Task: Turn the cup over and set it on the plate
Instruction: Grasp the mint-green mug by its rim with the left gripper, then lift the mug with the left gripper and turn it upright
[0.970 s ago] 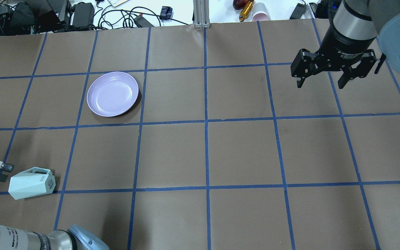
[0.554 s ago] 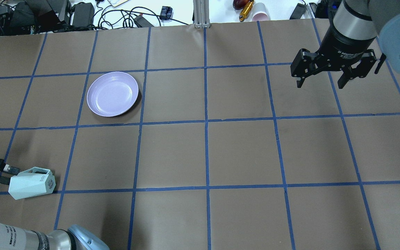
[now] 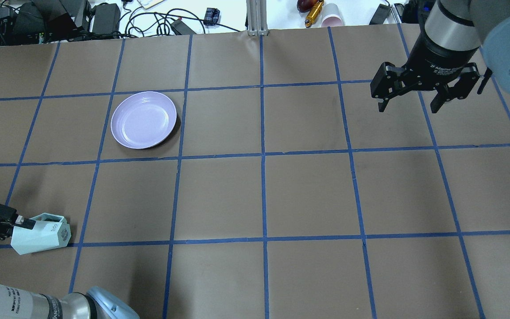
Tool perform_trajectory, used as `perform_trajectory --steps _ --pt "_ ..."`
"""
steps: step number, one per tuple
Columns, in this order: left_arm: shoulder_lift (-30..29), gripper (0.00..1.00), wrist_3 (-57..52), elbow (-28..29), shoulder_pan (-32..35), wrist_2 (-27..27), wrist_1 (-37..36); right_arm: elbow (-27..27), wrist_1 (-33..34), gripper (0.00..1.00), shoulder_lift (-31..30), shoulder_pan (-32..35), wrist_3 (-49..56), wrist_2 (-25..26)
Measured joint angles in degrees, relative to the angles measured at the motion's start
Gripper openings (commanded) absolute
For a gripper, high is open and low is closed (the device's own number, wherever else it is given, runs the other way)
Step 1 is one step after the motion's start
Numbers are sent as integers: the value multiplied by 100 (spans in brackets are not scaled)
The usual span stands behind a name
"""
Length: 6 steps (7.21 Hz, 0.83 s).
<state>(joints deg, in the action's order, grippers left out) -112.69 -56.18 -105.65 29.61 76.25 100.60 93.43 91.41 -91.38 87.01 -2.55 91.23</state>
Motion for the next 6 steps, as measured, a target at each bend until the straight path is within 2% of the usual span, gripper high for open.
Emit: perform_trajectory --steps 4,6 --pt "128 0 349 83 9 188 53 2 0 100 -3 0 0 6" --pt "269 0 788 333 63 254 76 0 0 100 -1 0 0 1"
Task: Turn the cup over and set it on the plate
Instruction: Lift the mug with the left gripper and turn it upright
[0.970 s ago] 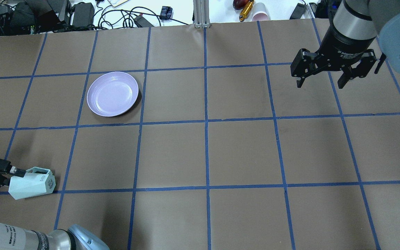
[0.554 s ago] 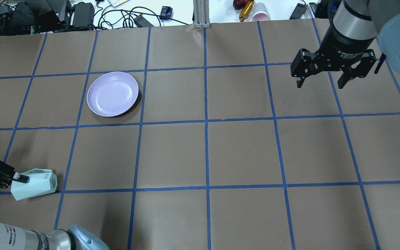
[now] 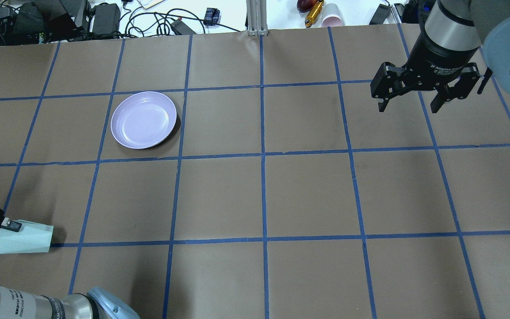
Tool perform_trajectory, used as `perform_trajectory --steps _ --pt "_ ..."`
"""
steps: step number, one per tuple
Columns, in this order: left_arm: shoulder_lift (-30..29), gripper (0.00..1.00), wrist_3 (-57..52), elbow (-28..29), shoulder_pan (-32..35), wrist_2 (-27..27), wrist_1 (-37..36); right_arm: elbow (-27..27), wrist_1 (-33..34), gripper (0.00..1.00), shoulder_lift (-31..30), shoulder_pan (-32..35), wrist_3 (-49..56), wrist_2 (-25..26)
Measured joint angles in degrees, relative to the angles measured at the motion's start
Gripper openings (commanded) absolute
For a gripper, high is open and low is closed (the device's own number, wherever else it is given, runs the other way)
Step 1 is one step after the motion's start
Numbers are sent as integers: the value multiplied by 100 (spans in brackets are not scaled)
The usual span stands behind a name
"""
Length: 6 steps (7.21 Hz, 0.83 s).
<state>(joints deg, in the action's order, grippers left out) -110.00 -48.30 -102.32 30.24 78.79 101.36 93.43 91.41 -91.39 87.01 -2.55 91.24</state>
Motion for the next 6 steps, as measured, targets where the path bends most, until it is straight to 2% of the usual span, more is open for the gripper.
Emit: perform_trajectory --steps 3,6 --pt "258 0 610 267 179 -40 3 0 0 100 4 0 0 -1" --pt "683 0 1546 922 935 224 -9 0 0 100 3 0 0 -1"
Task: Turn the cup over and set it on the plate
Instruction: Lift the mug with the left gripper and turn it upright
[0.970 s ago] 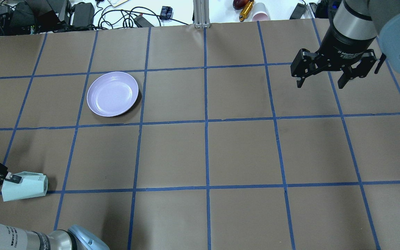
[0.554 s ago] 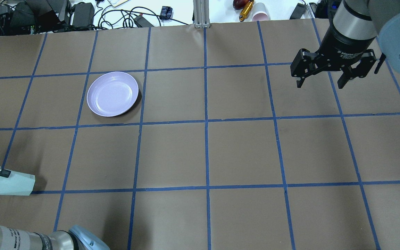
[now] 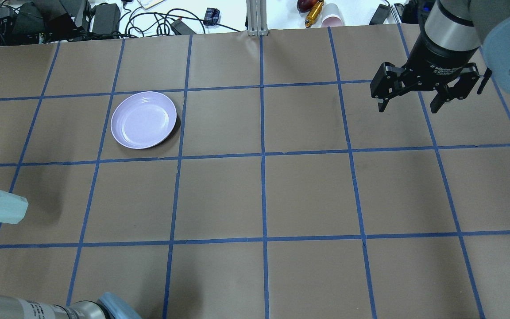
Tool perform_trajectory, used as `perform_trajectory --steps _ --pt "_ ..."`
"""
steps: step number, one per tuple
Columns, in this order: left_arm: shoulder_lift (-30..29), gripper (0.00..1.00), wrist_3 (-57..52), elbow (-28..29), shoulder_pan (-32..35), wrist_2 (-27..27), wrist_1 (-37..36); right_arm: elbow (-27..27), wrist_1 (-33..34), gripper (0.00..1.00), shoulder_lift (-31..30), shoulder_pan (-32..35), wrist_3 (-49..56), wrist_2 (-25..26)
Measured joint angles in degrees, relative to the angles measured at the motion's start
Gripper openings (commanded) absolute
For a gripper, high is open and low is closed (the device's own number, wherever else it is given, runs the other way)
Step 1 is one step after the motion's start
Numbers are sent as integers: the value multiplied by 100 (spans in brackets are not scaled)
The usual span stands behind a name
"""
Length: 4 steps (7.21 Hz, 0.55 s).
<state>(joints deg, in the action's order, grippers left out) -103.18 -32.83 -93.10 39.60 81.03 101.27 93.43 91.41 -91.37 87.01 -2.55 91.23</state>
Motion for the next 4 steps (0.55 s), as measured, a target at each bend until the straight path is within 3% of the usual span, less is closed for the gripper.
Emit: perform_trajectory --steps 4 --pt "191 0 1516 405 1806 624 -839 0 0 100 4 0 0 -8"
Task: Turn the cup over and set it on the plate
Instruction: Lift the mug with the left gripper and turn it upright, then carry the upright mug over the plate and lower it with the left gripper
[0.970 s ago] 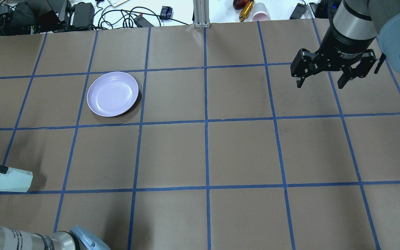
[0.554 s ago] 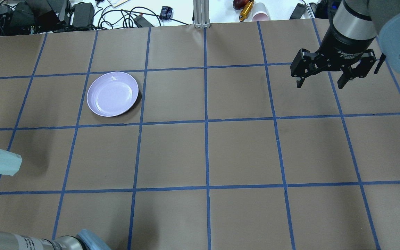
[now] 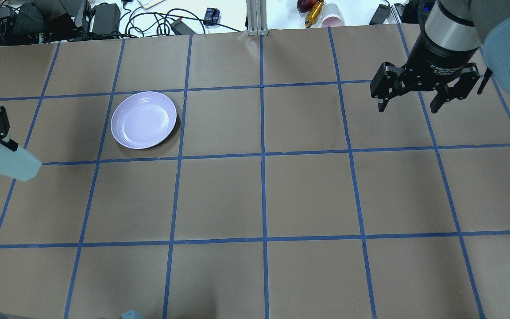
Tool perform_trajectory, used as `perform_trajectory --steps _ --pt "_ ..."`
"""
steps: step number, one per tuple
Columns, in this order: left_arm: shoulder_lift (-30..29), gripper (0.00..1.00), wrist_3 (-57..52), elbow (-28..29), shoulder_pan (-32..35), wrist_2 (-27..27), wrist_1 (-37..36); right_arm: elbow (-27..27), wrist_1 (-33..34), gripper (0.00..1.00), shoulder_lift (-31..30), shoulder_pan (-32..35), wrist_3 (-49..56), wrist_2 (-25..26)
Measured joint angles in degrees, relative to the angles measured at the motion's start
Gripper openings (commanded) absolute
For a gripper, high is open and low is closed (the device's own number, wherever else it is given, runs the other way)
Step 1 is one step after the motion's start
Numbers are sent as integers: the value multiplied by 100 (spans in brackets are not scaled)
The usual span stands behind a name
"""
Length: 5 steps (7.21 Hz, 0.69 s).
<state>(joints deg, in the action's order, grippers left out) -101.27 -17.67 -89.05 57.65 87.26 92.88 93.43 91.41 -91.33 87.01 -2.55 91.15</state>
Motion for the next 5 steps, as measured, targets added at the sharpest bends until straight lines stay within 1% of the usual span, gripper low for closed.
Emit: perform_trajectory --steps 1,2,3,5 --pt "-55 0 508 10 655 274 -453 0 0 100 1 0 0 0" --pt "-134 0 993 18 1224 420 -828 0 0 100 0 0 0 0" --pt "-226 0 1287 23 1562 462 -1096 0 0 100 -2 0 0 -2" --pt "-452 0 1462 28 2008 454 -1655 0 0 100 -1 0 0 -3"
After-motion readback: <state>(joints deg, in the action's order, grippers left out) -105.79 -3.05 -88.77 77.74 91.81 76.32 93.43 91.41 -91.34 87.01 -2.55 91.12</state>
